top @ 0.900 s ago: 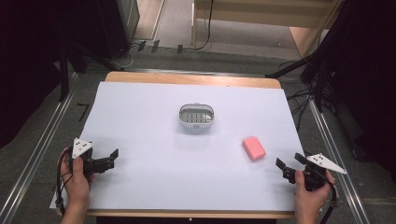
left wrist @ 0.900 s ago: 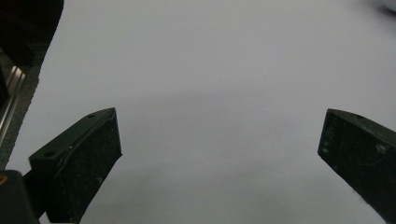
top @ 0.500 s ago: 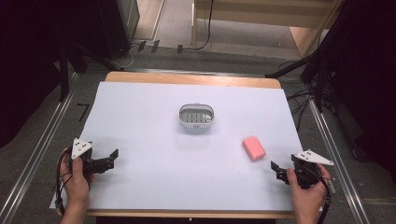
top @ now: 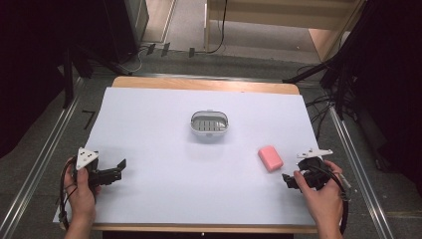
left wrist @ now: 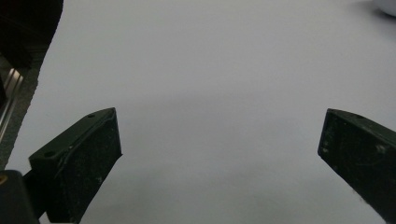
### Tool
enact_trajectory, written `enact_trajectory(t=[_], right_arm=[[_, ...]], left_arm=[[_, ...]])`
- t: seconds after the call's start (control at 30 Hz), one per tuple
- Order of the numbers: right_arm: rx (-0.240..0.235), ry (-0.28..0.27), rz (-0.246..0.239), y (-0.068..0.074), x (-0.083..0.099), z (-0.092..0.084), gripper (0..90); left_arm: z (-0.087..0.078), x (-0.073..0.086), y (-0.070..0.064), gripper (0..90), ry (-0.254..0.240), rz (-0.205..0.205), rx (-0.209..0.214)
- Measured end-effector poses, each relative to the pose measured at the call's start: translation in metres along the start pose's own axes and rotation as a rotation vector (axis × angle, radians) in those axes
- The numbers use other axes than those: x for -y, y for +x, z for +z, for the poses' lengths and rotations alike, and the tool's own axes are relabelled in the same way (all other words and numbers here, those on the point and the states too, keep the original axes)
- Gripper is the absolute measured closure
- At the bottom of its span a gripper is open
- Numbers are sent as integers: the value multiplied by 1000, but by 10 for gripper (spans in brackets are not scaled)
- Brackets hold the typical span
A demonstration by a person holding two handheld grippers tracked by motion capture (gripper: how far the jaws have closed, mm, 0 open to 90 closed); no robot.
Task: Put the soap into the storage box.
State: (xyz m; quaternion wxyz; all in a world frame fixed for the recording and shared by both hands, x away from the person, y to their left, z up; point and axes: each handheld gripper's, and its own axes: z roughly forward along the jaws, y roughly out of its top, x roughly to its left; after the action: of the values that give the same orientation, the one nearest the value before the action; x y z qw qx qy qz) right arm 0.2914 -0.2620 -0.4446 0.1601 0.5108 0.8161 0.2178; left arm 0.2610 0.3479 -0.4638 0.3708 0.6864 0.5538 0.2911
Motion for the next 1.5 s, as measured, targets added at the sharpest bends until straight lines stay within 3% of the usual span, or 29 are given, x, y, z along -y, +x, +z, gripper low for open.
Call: enact_trajectory(t=[0.07, 0.2, 0.23, 0.5, 0.77, 1.03, 1.33, 1.43, 1.5], right_arm=[[-1, 23, 1, 1, -3, 1, 88], [15, 168, 2, 8, -15, 9, 0], [14, 177, -5, 9, -17, 10, 0], [-22, 189, -17, 17, -32, 12, 0], [-38, 216, 22, 23, -45, 19, 0], [-58, 204, 40, 25, -59, 22, 0], [-31, 213, 74, 29, -72, 29, 0], [-36, 219, 81, 29, -76, 32, 26], [-53, 218, 90, 30, -79, 33, 147]], left_arm=[[0, 0, 0, 0, 0, -1, 0], [0, 0, 0, 0, -1, -2, 2], [0, 0, 0, 0, -1, -2, 2], [0, 0, 0, 0, 0, -3, 2], [0, 0, 1, 0, -6, -10, 7], [0, 0, 1, 0, -2, -8, 6], [0, 0, 1, 0, -2, -8, 6], [0, 0, 1, 0, -2, -8, 6], [0, 0, 1, 0, -2, -8, 7]])
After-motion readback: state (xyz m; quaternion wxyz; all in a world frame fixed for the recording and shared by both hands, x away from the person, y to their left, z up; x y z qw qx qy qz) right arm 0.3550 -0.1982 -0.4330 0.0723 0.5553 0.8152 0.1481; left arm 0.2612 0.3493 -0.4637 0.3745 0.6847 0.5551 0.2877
